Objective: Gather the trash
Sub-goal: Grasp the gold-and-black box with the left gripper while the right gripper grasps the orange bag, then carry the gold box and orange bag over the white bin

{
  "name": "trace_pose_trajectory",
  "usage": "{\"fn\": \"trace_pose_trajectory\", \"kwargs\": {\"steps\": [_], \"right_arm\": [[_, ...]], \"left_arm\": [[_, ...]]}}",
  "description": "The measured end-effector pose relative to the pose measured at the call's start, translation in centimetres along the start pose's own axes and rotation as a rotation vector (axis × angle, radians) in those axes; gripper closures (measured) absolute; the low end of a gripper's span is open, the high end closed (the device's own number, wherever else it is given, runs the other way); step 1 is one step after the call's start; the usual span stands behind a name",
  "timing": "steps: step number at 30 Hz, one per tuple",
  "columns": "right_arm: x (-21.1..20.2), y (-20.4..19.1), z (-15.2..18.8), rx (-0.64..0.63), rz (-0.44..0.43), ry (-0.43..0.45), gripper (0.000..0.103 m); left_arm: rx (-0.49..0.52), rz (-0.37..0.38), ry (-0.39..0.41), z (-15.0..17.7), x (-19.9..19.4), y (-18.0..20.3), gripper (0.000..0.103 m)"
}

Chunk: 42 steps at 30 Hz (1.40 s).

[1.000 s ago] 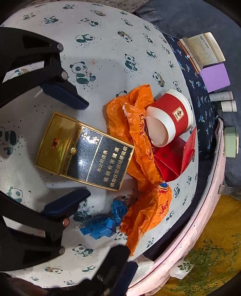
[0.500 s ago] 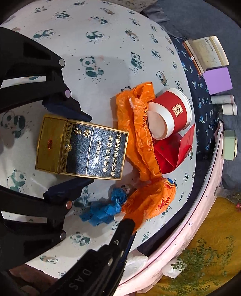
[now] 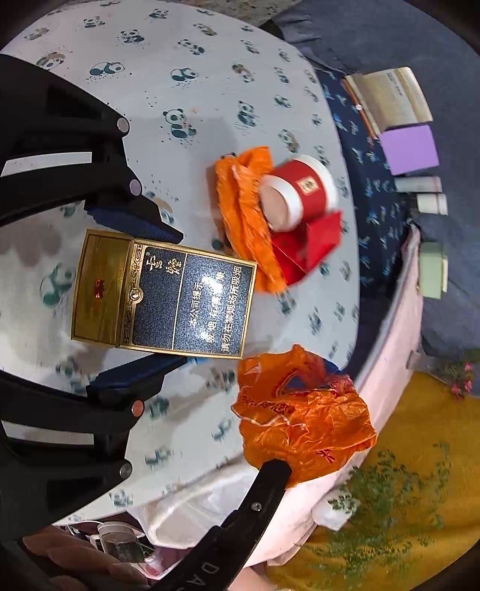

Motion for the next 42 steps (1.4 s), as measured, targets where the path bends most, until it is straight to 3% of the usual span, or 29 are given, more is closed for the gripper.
{"fn": "trace_pose_trajectory", "kwargs": {"steps": [20, 33, 42], "right_arm": [[-7.1, 12.0, -1.6, 0.148, 0.097, 0.128, 0.098], [-8.1, 20.6, 0.2, 0.24, 0.181, 0.125, 0.098], [-8.0, 23.9, 0.9, 0.275, 0.212, 0.116, 0.098]], "left_arm": [[0.182, 0.075, 0.04, -2.2, -1.2, 13.4, 0.046], [0.285, 0.142, 0.002, -1.9, 1.6, 21.7, 0.046], [0.338, 0.169, -0.027, -1.6, 3.5, 25.5, 0.046]]}}
Point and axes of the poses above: each gripper's, at about its wrist camera, not at the fingertips, and x roughly the way its jaws point, y to its right, z to its underside, the point moved 8 cm from there along x, roughly the way its jaws point, and after that the axes turned 13 degrees about z, right-handed, at the moved point
